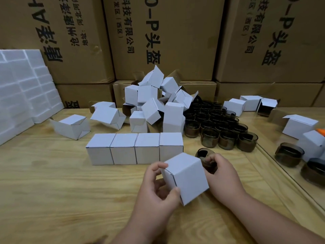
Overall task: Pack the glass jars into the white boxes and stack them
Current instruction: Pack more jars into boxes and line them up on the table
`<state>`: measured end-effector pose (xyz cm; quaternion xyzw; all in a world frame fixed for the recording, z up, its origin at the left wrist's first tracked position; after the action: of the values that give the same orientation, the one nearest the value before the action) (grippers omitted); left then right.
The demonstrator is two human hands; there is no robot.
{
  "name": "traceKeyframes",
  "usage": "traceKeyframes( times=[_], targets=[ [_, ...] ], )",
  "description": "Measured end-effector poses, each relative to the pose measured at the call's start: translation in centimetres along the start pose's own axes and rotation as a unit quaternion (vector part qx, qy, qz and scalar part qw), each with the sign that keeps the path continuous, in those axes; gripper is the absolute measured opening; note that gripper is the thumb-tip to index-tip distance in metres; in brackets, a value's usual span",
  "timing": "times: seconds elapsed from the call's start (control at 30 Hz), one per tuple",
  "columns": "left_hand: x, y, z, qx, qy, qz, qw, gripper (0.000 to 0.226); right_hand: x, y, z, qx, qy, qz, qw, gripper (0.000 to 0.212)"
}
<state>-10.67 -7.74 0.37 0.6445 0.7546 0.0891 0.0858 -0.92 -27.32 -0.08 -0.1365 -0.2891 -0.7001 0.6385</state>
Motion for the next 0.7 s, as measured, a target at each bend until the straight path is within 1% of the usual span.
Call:
traceKeyframes(
  times=[0.07, 0.13, 0.17, 0.2, 0.23, 0.27, 0.33, 0.37, 0.43, 0.53, 0.63, 0.7],
  targets=[
    [-0.1, 0.1, 0.2, 0.0, 0.015, -0.001, 1.0, 0.056, 0.3, -0.3, 0.1, 0.033, -0.022, -0.056, 0.998, 0.018],
    [-0.2, 0.0, 0.3, 0.003, 0.032, 0.008, 0.999, 0.059, 1.2, -1.3, 0.6, 0.102, -0.008, -0.134, 0.986, 0.014],
    [-0.2, 0.0, 0.3, 0.003, 0.042, 0.014, 0.999, 0.06, 1.6, -1.9, 1.0, 0.15, 0.009, -0.16, 0.976, 0.019],
    [-0.2, 0.0, 0.4, -0.002, 0.052, 0.02, 0.998, 0.06, 2.0, -2.5, 1.1, 0.195, 0.026, -0.167, 0.966, 0.026],
    [-0.3, -0.1, 0.5, -0.011, 0.062, 0.027, 0.998, 0.058, 2.2, -3.1, 1.3, 0.234, 0.04, -0.152, 0.96, 0.032],
    [-0.4, -0.1, 0.4, -0.022, 0.068, 0.032, 0.997, 0.057, 2.1, -3.6, 1.5, 0.266, 0.052, -0.12, 0.955, 0.037],
    [-0.5, -0.1, 0.2, -0.027, 0.057, 0.041, 0.997, 0.056, 1.6, -4.4, 1.7, 0.299, 0.066, -0.037, 0.951, 0.046],
    [-0.5, -0.1, 0.2, -0.023, 0.046, 0.044, 0.998, 0.056, 1.4, -4.6, 1.7, 0.299, 0.064, -0.007, 0.952, 0.05],
    [-0.4, -0.1, 0.0, -0.019, 0.016, 0.042, 0.999, 0.053, 1.1, -4.4, 1.8, 0.266, 0.066, 0.021, 0.962, 0.053],
    [0.0, 0.0, -0.2, -0.018, -0.023, 0.023, 0.999, 0.049, 1.2, -4.3, 1.9, 0.213, 0.131, 0.033, 0.968, 0.052],
    [0.1, 0.0, 0.0, -0.023, -0.04, 0.018, 0.999, 0.05, 0.9, -4.4, 1.8, 0.173, 0.189, 0.077, 0.964, 0.053],
    [0.3, 0.1, 0.2, -0.027, -0.057, 0.0, 0.998, 0.053, 0.8, -4.4, 1.7, 0.152, 0.217, 0.089, 0.96, 0.049]
  ],
)
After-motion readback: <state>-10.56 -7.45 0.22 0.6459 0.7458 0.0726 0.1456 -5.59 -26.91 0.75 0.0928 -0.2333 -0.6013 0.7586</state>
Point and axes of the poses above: each hand's wrist, its own y-axis towards the middle knuckle, its own x-axis out of the back of the hand, z = x × y, the point moved 3 cm from there along y, towards the middle knuckle
